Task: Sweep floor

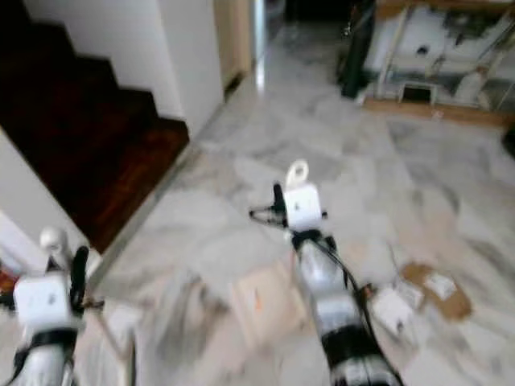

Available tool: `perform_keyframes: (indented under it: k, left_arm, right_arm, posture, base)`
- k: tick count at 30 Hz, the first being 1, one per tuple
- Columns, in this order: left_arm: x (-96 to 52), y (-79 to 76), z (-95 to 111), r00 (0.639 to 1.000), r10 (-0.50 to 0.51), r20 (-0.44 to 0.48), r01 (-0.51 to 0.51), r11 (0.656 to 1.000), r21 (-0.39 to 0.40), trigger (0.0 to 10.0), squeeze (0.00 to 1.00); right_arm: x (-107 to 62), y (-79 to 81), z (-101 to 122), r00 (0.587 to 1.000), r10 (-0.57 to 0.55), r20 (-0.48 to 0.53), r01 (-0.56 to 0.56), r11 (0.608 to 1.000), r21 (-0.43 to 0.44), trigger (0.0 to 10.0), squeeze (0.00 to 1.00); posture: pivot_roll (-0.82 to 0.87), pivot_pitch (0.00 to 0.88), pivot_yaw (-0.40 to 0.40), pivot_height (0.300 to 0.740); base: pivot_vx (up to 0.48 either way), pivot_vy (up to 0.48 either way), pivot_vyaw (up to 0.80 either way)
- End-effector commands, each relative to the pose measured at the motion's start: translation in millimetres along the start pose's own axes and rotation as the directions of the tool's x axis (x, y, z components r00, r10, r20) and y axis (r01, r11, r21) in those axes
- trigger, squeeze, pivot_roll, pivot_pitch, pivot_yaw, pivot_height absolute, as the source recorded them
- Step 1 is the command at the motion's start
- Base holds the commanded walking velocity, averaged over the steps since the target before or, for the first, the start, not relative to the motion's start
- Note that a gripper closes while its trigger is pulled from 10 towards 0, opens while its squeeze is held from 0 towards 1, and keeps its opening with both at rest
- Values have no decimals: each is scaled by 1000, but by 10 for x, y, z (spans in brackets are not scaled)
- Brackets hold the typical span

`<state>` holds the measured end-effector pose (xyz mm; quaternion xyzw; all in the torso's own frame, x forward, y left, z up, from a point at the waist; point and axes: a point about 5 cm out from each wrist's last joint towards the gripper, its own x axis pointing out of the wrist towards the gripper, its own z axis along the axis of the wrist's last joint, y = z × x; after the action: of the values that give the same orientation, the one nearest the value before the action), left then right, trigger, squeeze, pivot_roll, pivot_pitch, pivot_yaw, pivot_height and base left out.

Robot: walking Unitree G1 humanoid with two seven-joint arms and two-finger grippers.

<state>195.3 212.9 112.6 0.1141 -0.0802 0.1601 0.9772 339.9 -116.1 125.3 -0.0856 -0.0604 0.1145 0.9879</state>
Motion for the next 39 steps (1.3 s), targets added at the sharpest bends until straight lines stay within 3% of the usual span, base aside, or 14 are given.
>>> perform_keyframes:
  k: [1, 39]
  left_arm:
    - [11, -17, 71, 999, 2, 46, -2, 1000, -7, 10000, 0]
    - [-89, -41, 73, 1000, 1, 28, -1, 1000, -17, 10000, 0]
  right_arm:
    - [38, -77, 88, 999, -13, 43, 14, 1000, -20, 10000, 0]
    - [-9, -23, 79, 999, 17, 41, -16, 1000, -11, 10000, 0]
  posture:
    - [-79, 0, 69, 740]
    - [-66, 21, 71, 740]
  base:
    - [0, 0, -669]
    - [0, 0, -661]
